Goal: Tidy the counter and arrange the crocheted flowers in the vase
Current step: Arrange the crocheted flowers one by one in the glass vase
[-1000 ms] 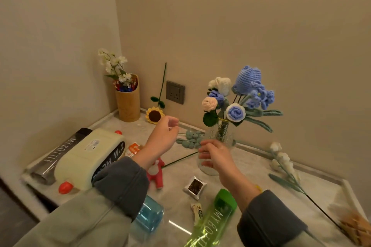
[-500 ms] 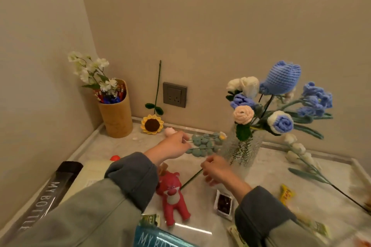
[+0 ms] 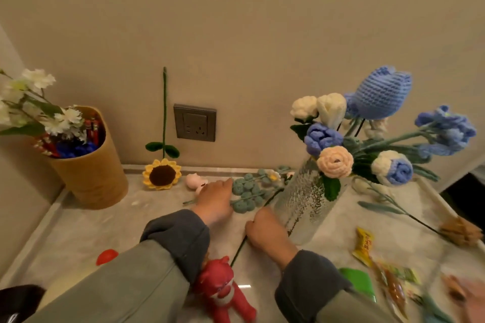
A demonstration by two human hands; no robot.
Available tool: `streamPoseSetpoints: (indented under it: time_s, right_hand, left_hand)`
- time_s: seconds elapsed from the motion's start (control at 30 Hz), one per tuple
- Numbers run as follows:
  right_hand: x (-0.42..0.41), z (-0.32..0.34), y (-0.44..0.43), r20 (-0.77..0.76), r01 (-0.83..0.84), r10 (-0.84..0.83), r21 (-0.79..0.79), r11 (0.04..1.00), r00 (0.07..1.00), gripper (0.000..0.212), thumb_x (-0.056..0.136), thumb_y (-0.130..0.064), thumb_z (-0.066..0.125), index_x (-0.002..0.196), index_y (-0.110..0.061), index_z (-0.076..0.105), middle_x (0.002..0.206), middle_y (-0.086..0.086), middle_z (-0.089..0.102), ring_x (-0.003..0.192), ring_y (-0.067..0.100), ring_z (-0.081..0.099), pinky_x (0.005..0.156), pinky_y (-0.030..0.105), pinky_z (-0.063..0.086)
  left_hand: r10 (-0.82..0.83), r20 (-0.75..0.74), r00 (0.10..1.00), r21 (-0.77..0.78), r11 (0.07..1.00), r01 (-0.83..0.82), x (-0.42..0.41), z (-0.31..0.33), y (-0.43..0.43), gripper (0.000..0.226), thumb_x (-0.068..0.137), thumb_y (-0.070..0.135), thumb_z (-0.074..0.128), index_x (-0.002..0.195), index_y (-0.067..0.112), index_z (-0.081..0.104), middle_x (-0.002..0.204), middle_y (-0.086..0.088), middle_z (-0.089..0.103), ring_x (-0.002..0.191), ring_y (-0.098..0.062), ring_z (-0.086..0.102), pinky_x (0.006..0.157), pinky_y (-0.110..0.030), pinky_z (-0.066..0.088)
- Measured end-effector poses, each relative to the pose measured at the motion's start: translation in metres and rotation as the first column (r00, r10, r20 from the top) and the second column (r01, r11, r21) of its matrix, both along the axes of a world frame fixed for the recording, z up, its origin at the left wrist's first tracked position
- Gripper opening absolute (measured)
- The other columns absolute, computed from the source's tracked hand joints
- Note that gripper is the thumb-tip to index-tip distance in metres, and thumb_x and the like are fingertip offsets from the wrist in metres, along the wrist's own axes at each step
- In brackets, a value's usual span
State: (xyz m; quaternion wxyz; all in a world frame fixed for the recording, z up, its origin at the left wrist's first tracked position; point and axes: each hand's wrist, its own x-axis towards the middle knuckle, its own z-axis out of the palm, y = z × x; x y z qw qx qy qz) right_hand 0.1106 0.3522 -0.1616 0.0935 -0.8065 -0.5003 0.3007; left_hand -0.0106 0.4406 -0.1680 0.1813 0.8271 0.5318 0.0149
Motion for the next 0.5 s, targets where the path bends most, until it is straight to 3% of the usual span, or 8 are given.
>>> streamPoseSetpoints:
  time_s: [0.03, 0.1, 0.17, 0.3, 0.37, 0.43, 0.5]
  right_hand:
    - [0.001, -0.002, 0.002, -0.052, 0.02, -0.019, 0.014, 1.0, 0.998, 0.037, 0.089, -0.022, 0.053, 0.122, -0.005, 0.053, 0.118, 0.014, 0.062, 0.106, 0.029, 0.061, 0.092, 0.035, 0.051]
    - [0.0, -0.003, 0.003, -0.18, 0.069, -0.062, 0.036, 0.997, 0.982, 0.032, 0.089, -0.015, 0.05, 0.115, 0.002, 0.059, 0.103, 0.02, 0.066, 0.081, 0.028, 0.062, 0.085, 0.041, 0.053]
    - [-0.001, -0.004, 0.002, -0.246, 0.097, -0.08, 0.06, 0.993, 0.966, 0.031, 0.089, -0.01, 0.046, 0.107, 0.01, 0.061, 0.089, 0.021, 0.064, 0.061, 0.023, 0.052, 0.076, 0.043, 0.052]
    - [-0.005, 0.005, -0.001, -0.325, 0.082, 0.001, 0.241, 0.967, 0.946, 0.028, 0.09, -0.006, 0.047, 0.115, -0.001, 0.061, 0.103, 0.017, 0.066, 0.085, 0.024, 0.061, 0.083, 0.035, 0.051]
    - [-0.008, 0.017, -0.003, -0.386, 0.111, 0.001, 0.269, 0.957, 0.923, 0.016, 0.093, -0.009, 0.047, 0.106, -0.009, 0.057, 0.085, 0.006, 0.062, 0.069, 0.015, 0.059, 0.064, 0.027, 0.051]
    - [-0.011, 0.03, -0.001, -0.454, 0.168, -0.036, 0.254, 0.953, 0.89, 0.007, 0.097, -0.016, 0.043, 0.099, -0.012, 0.049, 0.07, 0.005, 0.056, 0.047, 0.011, 0.05, 0.042, 0.022, 0.039]
    - [-0.014, 0.046, 0.001, -0.498, 0.202, -0.051, 0.253, 0.946, 0.866, 0.012, 0.101, -0.021, 0.039, 0.094, -0.013, 0.045, 0.067, 0.008, 0.055, 0.042, 0.014, 0.047, 0.035, 0.021, 0.033]
  left_hand:
    - [0.0, -0.038, 0.999, 0.036, 0.999, 0.001, 0.001, -0.004, 0.0, 0.058, 0.089, 0.029, 0.052, 0.143, 0.019, 0.033, 0.137, -0.01, 0.048, 0.123, -0.029, 0.047, 0.102, -0.039, 0.04]
    - [0.014, -0.057, 0.998, 0.085, 0.996, -0.009, 0.005, -0.007, -0.002, 0.053, 0.09, 0.027, 0.051, 0.14, 0.02, 0.035, 0.133, -0.009, 0.05, 0.12, -0.029, 0.049, 0.1, -0.04, 0.039]
    - [0.018, -0.046, 0.999, 0.081, 0.997, -0.015, 0.007, -0.008, -0.003, 0.045, 0.09, 0.029, 0.05, 0.133, 0.021, 0.039, 0.129, -0.006, 0.055, 0.117, -0.028, 0.053, 0.101, -0.041, 0.038]
    - [0.035, 0.029, 0.999, -0.01, 0.999, -0.035, 0.007, -0.002, -0.006, 0.041, 0.091, 0.03, 0.046, 0.13, 0.02, 0.039, 0.129, -0.006, 0.056, 0.115, -0.027, 0.056, 0.102, -0.041, 0.036]
    - [0.102, 0.108, 0.989, -0.034, 0.994, -0.099, 0.005, 0.009, -0.008, 0.042, 0.093, 0.03, 0.043, 0.133, 0.021, 0.038, 0.129, -0.007, 0.057, 0.113, -0.028, 0.057, 0.096, -0.04, 0.044]
    - [0.163, 0.166, 0.973, -0.046, 0.987, -0.157, 0.004, 0.022, -0.009, 0.037, 0.095, 0.033, 0.039, 0.13, 0.022, 0.041, 0.125, -0.007, 0.059, 0.108, -0.028, 0.059, 0.086, -0.038, 0.049]
    - [0.201, 0.186, 0.962, -0.019, 0.979, -0.201, 0.002, 0.038, -0.012, 0.033, 0.094, 0.035, 0.037, 0.124, 0.023, 0.045, 0.12, -0.006, 0.062, 0.104, -0.027, 0.06, 0.08, -0.035, 0.047]
